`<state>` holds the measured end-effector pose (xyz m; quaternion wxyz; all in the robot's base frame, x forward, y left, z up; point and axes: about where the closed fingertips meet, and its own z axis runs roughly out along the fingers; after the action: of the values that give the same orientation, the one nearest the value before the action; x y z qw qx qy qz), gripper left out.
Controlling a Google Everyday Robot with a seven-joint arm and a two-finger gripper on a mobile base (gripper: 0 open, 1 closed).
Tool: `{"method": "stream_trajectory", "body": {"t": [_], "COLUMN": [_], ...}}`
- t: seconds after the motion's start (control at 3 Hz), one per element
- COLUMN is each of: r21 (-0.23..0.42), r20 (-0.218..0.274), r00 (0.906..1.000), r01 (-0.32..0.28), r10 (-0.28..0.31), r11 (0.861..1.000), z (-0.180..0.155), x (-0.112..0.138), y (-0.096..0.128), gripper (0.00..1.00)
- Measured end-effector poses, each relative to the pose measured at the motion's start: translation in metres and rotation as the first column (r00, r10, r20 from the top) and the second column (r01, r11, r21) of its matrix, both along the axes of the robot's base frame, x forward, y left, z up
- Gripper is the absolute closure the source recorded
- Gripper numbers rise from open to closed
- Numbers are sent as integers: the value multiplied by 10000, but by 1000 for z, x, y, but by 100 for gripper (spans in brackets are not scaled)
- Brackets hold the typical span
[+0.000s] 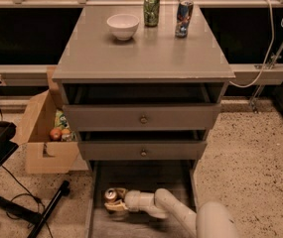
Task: Place orange can into bottom drawer
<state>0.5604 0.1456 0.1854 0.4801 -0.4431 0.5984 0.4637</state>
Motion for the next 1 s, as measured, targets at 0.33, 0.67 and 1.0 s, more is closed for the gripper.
{"method": "stream_trajectory", "body": {"t": [0.33,0.67,1.0], "r21": [19,28,28], "r20": [-10,-15,-15], "r00": [10000,10000,10000], "r01": [-32,-48,-48], "r10": [32,48,48], "r11": [10000,10000,10000], "z": [0,0,0], "x": [-1,-2,-2], "y": [2,3,3], "gripper": [4,0,0]}}
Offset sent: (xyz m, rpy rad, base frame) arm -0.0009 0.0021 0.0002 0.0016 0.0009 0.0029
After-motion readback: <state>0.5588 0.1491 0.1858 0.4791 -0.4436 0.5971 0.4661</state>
